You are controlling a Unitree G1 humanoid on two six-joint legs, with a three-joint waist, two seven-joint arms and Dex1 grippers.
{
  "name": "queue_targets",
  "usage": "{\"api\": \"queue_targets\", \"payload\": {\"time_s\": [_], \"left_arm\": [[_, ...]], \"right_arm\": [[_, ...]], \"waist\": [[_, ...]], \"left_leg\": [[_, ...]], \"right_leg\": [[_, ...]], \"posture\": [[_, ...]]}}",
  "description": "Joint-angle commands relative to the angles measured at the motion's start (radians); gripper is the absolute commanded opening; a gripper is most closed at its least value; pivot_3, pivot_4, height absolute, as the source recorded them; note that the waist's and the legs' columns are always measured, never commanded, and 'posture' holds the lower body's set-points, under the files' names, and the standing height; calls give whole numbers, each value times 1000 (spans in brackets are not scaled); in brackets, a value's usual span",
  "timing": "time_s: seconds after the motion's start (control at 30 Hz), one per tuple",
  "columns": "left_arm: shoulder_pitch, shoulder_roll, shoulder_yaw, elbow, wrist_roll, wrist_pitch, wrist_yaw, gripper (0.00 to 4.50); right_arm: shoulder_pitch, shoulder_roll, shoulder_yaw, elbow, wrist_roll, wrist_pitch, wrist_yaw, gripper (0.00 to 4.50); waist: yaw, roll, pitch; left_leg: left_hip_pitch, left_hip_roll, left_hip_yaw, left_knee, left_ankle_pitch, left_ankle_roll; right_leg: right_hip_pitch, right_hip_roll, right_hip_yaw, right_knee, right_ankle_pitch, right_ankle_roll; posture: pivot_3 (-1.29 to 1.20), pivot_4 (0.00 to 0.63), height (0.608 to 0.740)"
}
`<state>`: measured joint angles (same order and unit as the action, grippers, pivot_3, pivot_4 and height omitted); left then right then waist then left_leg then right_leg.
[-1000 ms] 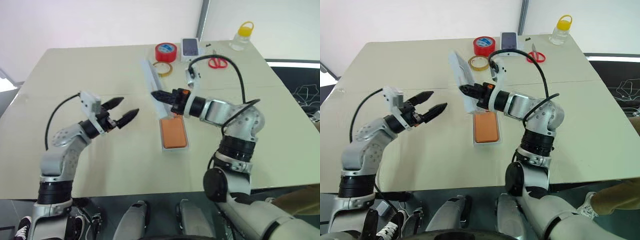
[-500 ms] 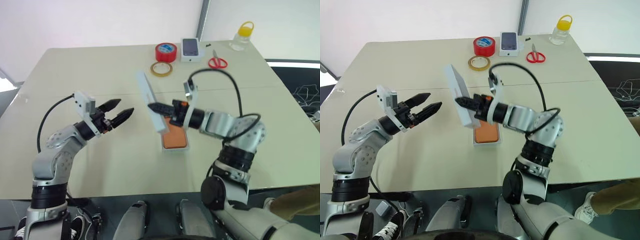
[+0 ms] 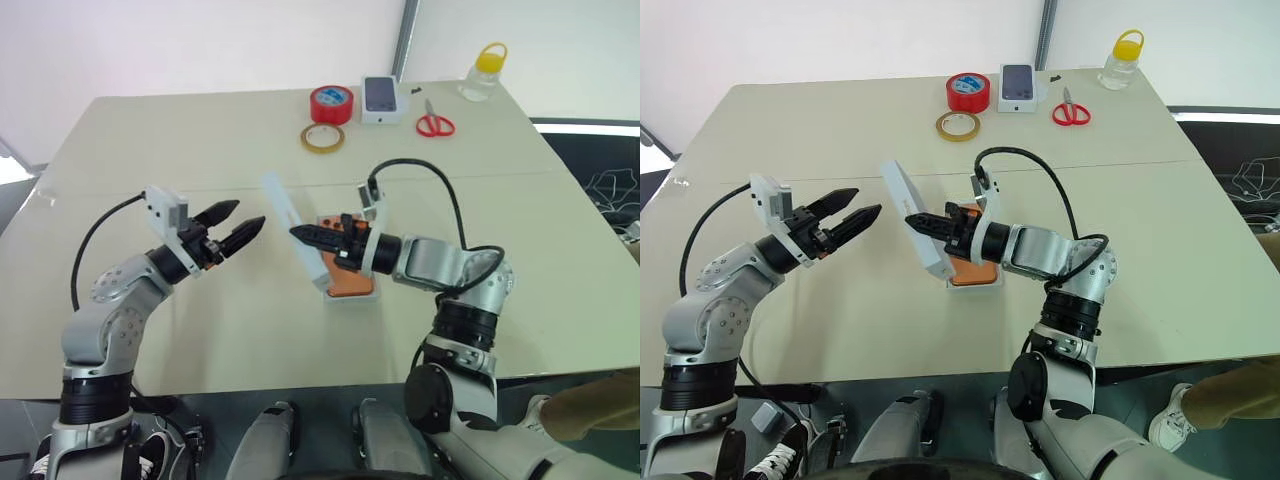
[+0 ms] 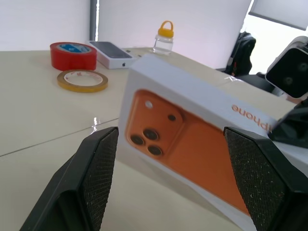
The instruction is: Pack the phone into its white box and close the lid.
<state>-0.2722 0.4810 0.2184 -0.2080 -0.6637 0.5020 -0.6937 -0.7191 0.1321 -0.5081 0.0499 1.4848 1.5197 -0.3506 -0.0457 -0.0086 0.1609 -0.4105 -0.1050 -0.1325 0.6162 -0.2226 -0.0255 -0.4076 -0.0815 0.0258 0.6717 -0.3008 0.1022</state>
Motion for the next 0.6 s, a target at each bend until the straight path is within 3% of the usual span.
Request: {"api": "queue_targets", "payload": {"time_s": [0.03, 0.2, 0.43, 0.53, 0.6], "left_arm": [[-4, 0, 11, -33, -14, -2, 7, 3690], [1, -10, 3, -37, -12, 0, 15, 3690], [26, -20, -15, -42, -9, 5, 14, 3690], [43, -28, -28, -52, -8, 10, 13, 2827], [55, -31, -39, -61, -10, 15, 7, 1895]], "right_arm": [[34, 1, 91, -19, 184, -95, -112, 0], [63, -63, 224, -7, 371, -238, -258, 0], [172, -163, 368, -13, 466, -373, -324, 0], [194, -203, 406, -16, 469, -410, -316, 0], [196, -220, 428, -27, 469, -431, -306, 0]], "waist": [[-1, 0, 0], [0, 0, 0], [-2, 0, 0], [1, 0, 0], [1, 0, 0]], "left_leg": [[0, 0, 0, 0, 0, 0], [0, 0, 0, 0, 0, 0], [0, 0, 1, -1, 0, 1], [2, 0, 0, 0, 0, 1], [2, 0, 0, 0, 0, 1]], "right_leg": [[0, 0, 0, 0, 0, 0], [0, 0, 0, -1, 0, 0], [2, 0, 0, -2, 0, 0], [4, 0, 0, -3, 0, 0], [4, 0, -1, -3, 0, 0]], "posture": [[0, 150, 740], [0, 150, 740], [0, 150, 740], [0, 150, 740], [0, 150, 740]]}}
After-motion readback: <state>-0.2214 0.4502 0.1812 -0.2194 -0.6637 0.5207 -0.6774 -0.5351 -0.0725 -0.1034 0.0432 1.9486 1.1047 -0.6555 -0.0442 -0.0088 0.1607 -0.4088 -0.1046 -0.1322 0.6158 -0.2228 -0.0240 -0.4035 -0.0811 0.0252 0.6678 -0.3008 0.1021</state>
